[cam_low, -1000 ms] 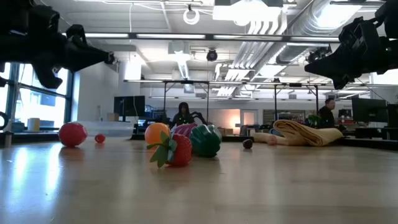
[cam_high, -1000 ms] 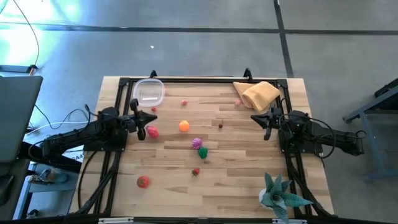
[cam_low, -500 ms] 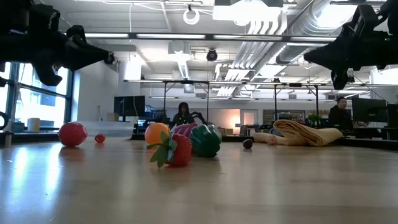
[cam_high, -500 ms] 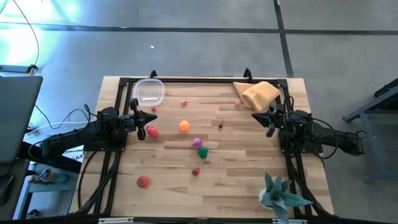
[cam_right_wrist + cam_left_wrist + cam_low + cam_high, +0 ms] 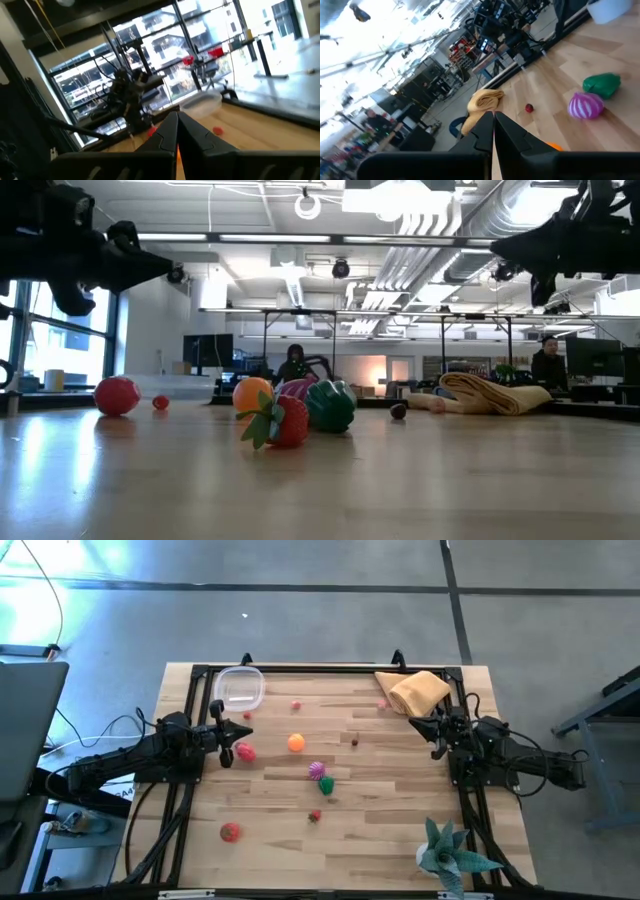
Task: Pick and placing Produce into tupperware
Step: Prepare the transparent bin
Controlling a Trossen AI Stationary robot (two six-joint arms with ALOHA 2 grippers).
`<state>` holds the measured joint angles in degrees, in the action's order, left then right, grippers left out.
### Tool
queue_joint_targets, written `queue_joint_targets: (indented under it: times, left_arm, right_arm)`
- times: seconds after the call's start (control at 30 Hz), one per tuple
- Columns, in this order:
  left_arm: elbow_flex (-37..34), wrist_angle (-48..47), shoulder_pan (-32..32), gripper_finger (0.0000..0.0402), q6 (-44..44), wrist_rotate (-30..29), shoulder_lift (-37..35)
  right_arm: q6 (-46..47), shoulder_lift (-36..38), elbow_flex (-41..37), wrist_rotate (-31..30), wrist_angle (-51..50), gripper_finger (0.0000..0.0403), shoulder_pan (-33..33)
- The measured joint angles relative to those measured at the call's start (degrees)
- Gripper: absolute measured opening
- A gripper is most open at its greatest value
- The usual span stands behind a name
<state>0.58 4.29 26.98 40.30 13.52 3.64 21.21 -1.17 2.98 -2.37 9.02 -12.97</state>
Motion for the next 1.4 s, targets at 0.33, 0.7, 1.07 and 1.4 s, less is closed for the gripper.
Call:
queue_joint_targets:
  times: [0.33, 0.7, 1.07, 1.4]
  left_arm:
    - [0.0, 16.3, 0.0, 0.0005, -15.9, 11.9, 0.0]
    - [7.3, 15.8, 0.0, 0.0005, -17.0, 15.9, 0.0]
    - [14.2, -6.5, 0.0, 0.0005, -10.1, 11.1, 0.0]
    - [15.2, -17.3, 0.0, 0.0005, -7.8, -12.0, 1.4]
  right_arm:
    - [-2.2, 0.0, 0.0, 7.2, 6.7, 0.0, 0.0]
    - [-6.3, -2.0, 3.8, 7.2, 8.7, 0.0, -0.1]
    - [-10.9, -19.3, 20.1, 5.9, -8.9, 0.0, -0.1]
    - [-13.4, -36.8, 27.4, 5.5, -14.0, 0.0, -0.1]
